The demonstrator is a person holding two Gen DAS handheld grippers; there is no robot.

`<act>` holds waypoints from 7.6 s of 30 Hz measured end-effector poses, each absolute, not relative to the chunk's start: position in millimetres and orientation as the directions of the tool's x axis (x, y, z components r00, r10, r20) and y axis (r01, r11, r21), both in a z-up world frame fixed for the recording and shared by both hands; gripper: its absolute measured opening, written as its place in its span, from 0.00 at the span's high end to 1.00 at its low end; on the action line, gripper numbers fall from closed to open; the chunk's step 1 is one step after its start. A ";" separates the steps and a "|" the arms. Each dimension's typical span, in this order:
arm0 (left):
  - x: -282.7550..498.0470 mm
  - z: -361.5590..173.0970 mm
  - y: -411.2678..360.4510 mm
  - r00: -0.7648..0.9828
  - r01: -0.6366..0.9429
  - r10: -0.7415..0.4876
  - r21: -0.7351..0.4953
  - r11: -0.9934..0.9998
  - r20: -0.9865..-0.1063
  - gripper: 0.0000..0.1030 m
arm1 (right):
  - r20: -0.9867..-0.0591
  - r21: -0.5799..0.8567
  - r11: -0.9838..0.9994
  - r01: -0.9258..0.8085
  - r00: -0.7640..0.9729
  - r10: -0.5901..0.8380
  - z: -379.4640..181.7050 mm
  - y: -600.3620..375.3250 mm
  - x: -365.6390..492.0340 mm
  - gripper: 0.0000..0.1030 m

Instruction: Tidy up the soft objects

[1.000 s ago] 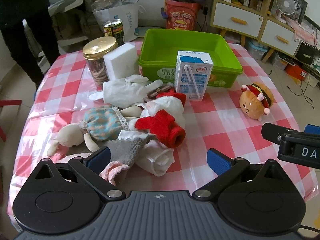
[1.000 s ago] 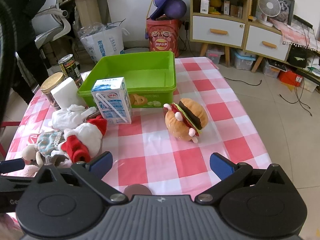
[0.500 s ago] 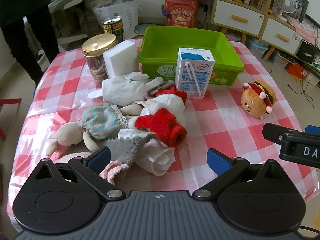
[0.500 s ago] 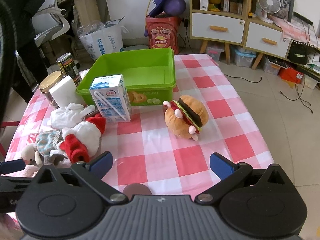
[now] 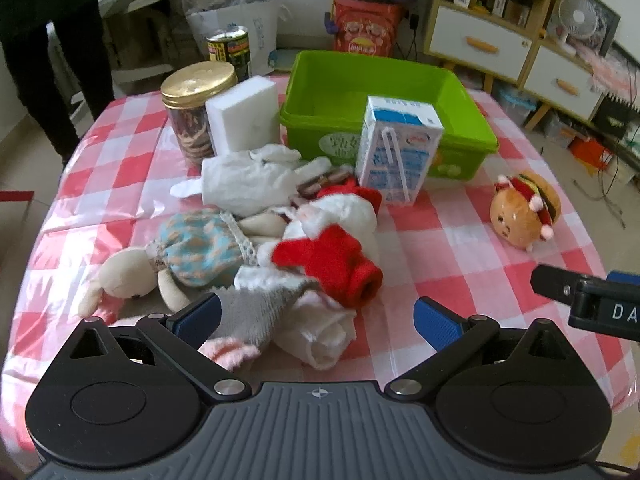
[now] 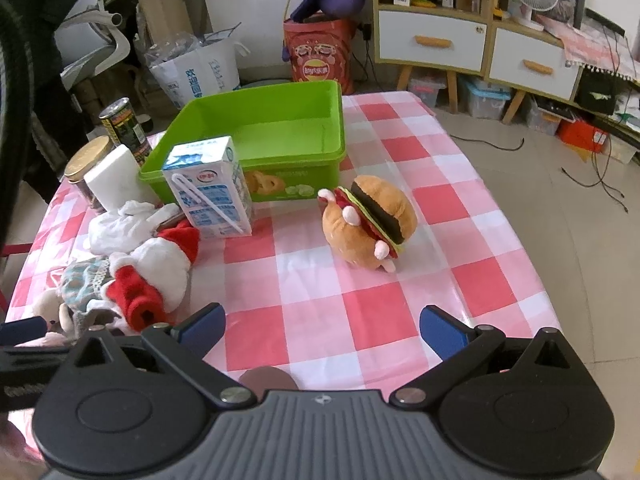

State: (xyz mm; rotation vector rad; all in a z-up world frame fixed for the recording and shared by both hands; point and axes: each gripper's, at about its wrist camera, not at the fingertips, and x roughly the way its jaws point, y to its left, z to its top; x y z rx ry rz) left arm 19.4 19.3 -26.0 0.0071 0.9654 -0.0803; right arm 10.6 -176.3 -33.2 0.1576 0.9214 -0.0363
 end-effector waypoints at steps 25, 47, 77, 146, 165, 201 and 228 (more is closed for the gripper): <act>77.8 -66.1 18.8 0.575 0.290 -0.263 -0.108 0.951 -0.775 0.38 | -0.914 0.234 0.969 -0.084 0.320 0.248 -97.4 -165.6 33.1 0.33; 82.4 -58.2 20.1 0.575 0.210 -0.237 -0.139 0.968 -0.783 0.60 | -0.903 0.223 0.968 -0.118 0.349 0.251 -95.0 -165.2 30.0 0.93; 48.4 -18.5 57.1 0.550 0.137 -0.383 -0.372 0.918 -0.743 0.60 | -0.913 0.090 0.977 -0.191 0.377 0.158 -102.9 -128.7 37.8 0.96; 176.6 0.8 60.4 0.603 0.182 -0.281 -0.214 0.960 -0.747 0.11 | -0.729 0.533 0.837 0.122 0.568 0.382 -14.5 -232.9 170.3 0.42; 49.4 -7.7 122.4 0.539 0.052 -0.154 -0.150 0.987 -0.828 0.06 | -0.755 0.480 0.877 0.023 0.519 0.400 -25.4 -182.5 69.8 0.39; 7.6 -65.9 197.3 0.412 -0.282 -0.326 -0.459 0.842 -0.851 0.50 | -0.791 0.495 0.851 -0.176 0.315 0.525 -112.1 -11.9 26.9 1.00; 1.9 -30.7 177.5 0.484 -0.153 -0.360 -0.482 0.863 -0.798 0.57 | -0.617 0.634 0.750 -0.187 0.463 0.637 -49.8 -97.5 16.5 1.00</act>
